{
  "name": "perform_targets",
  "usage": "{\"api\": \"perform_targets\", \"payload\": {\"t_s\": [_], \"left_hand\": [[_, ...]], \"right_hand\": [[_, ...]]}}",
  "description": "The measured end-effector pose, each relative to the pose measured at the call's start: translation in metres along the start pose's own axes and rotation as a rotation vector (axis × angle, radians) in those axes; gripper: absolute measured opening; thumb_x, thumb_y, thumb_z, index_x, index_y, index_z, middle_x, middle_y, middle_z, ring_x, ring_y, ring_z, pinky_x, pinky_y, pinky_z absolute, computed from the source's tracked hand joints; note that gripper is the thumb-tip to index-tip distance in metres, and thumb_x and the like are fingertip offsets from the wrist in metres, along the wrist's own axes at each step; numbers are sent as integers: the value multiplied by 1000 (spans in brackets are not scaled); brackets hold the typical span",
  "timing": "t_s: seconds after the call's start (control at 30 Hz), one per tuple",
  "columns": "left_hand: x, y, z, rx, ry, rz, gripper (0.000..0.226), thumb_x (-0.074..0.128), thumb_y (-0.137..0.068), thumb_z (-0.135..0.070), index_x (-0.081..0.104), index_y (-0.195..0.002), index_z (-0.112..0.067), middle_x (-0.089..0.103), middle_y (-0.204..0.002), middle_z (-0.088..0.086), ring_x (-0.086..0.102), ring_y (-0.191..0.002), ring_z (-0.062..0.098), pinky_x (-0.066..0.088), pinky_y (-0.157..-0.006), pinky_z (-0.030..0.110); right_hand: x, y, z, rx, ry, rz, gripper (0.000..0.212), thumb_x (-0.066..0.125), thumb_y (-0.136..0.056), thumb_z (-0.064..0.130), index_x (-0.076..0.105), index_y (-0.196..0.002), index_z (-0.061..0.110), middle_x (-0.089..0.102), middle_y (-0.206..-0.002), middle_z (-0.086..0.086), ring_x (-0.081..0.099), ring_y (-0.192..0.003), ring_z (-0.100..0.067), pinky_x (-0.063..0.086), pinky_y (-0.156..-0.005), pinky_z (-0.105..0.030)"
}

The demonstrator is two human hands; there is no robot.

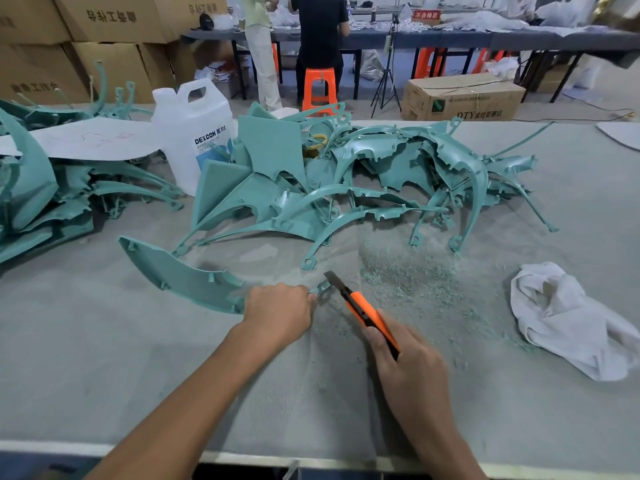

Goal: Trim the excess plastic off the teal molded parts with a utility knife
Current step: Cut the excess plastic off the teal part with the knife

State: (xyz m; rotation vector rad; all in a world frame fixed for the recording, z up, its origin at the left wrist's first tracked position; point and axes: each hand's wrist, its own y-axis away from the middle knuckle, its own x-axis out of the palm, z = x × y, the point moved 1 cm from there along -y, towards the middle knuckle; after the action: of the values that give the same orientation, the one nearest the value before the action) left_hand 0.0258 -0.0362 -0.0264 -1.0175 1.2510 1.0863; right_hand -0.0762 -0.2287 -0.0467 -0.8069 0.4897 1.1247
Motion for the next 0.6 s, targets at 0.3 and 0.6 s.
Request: {"api": "perform_targets", "payload": {"t_s": [0.3, 0.6], "left_hand": [[-1, 1, 2, -38, 39, 24, 47, 20, -105, -48, 61, -99, -26, 65, -87, 1, 51, -71, 24, 34, -65, 35], [-3, 3, 1, -47, 44, 40, 46, 19, -105, -49, 59, -98, -26, 62, -85, 0, 50, -71, 23, 33, -64, 35]], "right_hand": [[-1, -3, -3, 47, -69, -1, 33, 61, -94, 42, 67, -127, 36, 73, -100, 4, 68, -86, -24, 46, -68, -30], [1, -7, -8, 99, -122, -27, 32, 62, -95, 40, 69, -125, 33, 75, -96, 2, 69, -85, -22, 55, -71, -36]]}}
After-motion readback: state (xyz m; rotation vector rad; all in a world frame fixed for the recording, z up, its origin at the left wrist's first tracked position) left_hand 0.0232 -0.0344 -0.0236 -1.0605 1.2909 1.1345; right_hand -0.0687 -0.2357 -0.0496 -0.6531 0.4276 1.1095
